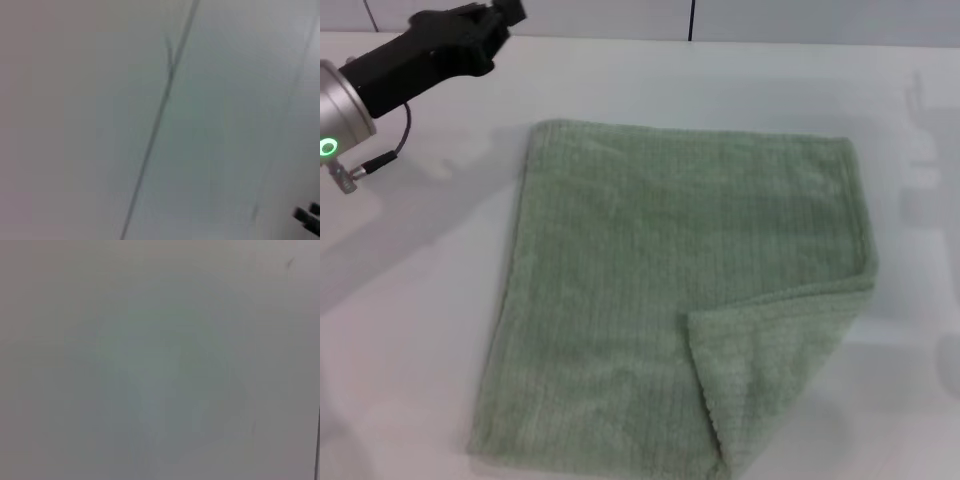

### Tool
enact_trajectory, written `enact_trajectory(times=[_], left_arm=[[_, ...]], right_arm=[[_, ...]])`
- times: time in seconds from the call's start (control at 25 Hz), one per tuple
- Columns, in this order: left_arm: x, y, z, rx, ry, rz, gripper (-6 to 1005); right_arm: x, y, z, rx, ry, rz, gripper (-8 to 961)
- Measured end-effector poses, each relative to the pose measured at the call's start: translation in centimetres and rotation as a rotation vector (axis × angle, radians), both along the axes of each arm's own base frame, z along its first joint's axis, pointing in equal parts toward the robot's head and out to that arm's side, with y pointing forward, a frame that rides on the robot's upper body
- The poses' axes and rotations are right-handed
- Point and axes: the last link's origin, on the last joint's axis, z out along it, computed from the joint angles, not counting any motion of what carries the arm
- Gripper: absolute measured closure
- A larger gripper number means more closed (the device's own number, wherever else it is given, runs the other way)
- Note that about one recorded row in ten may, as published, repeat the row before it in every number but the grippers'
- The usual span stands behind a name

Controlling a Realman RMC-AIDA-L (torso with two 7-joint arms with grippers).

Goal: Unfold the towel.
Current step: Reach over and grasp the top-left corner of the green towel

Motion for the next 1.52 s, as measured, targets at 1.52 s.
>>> enact_trajectory(times=[1.52], left_arm=[[1.3, 1.8, -7.2, -0.267, 0.698, 0.065, 994]], right_arm=[[0.1, -0.1, -0.7, -0.03, 0.021, -0.016, 281]])
